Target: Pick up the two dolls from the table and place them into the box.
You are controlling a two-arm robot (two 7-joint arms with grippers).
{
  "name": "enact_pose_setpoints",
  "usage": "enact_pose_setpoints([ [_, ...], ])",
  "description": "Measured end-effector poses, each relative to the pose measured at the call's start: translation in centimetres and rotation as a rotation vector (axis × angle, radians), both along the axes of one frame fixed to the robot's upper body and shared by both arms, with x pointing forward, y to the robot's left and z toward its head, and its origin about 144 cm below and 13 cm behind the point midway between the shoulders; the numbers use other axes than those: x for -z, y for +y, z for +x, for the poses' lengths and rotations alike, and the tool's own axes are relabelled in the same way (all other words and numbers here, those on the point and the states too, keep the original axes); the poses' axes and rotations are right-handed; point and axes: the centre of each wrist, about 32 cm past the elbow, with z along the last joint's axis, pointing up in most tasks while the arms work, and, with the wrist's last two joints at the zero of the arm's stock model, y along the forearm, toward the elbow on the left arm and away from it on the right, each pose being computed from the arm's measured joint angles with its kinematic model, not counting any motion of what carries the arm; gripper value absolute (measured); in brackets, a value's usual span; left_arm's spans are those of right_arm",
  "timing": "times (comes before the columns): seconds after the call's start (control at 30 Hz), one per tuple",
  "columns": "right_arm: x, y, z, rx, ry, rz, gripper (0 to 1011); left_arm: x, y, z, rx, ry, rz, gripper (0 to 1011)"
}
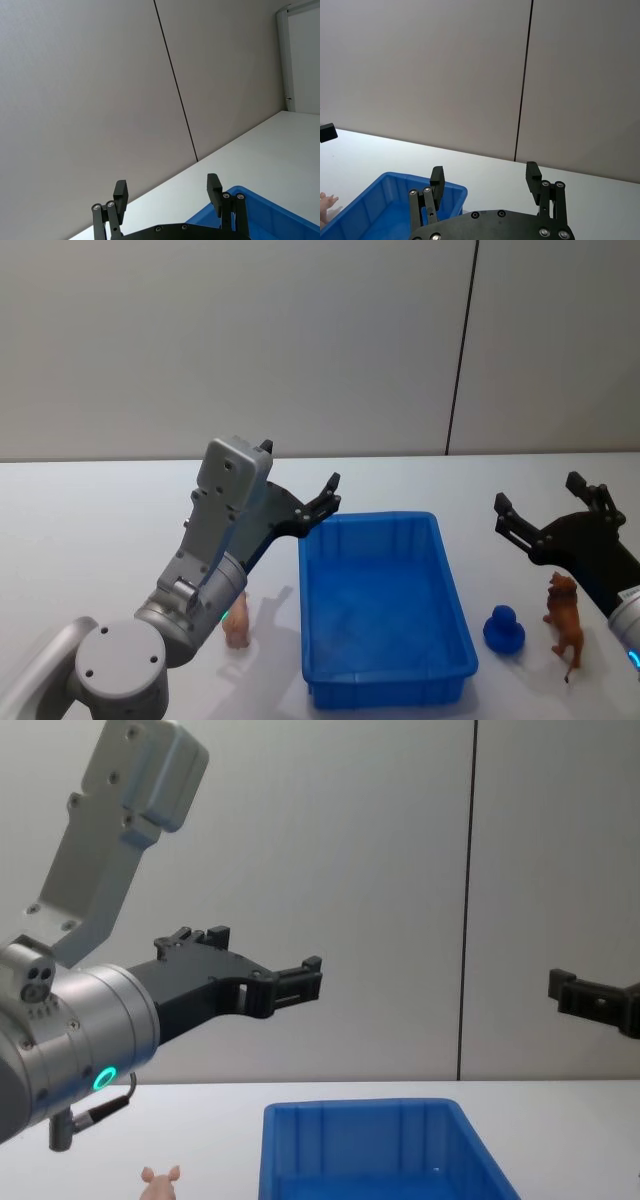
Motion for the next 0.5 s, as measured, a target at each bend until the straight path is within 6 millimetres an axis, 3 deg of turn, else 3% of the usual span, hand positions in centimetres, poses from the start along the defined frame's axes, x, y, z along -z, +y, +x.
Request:
enact_pose_setpoints([
  [0.5,0.0,0.0,0.0,0.0,0.0,0.0,1001,0.0,0.0,0.0,0.0,0.0,0.0,1001],
])
